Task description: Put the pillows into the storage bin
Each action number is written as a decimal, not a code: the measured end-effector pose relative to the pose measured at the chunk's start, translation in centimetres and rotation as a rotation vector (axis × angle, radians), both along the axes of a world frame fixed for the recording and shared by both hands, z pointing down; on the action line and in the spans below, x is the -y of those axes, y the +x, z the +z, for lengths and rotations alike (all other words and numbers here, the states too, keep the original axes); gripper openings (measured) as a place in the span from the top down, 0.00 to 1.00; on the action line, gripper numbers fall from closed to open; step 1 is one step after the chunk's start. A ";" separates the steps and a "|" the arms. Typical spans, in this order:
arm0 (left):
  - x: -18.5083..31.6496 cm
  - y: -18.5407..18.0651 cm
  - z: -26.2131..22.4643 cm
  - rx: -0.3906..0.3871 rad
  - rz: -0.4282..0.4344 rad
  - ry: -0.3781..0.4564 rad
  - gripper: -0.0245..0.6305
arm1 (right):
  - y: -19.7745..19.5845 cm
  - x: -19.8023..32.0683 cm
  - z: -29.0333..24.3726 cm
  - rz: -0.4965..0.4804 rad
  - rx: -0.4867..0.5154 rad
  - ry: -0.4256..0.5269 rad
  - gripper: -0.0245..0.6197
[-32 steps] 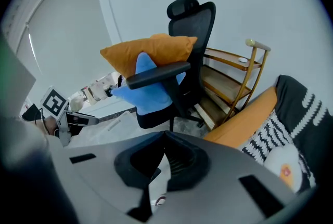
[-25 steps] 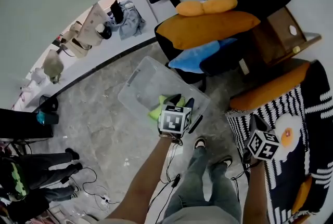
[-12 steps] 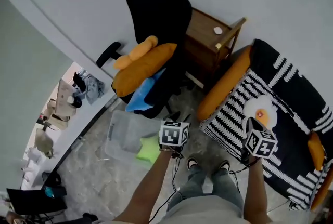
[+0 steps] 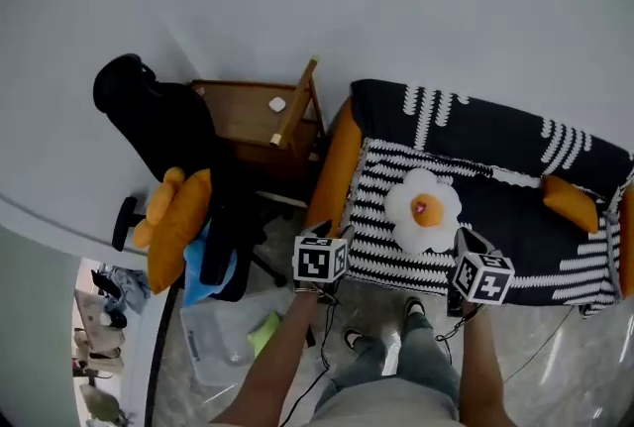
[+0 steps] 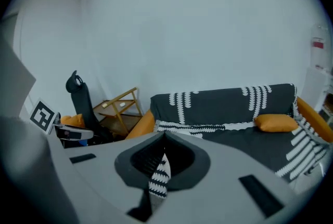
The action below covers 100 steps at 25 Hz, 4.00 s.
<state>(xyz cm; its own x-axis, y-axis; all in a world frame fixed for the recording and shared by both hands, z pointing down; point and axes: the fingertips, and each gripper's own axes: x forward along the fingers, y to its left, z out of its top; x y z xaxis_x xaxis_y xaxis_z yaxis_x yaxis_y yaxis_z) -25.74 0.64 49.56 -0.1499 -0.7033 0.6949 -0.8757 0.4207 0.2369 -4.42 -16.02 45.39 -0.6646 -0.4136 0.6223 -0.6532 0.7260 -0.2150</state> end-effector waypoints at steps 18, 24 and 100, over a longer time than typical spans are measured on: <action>21.3 2.3 13.7 -0.039 0.080 -0.159 0.66 | 2.5 19.9 13.7 0.031 -0.089 -0.141 0.96; 24.6 1.3 23.1 -0.076 0.059 -0.209 0.66 | 0.9 23.4 21.8 0.040 -0.094 -0.182 0.96; -14.1 -2.7 -9.1 0.217 -0.716 -0.049 0.93 | -23.6 -9.9 -3.0 -0.810 0.129 -0.109 0.96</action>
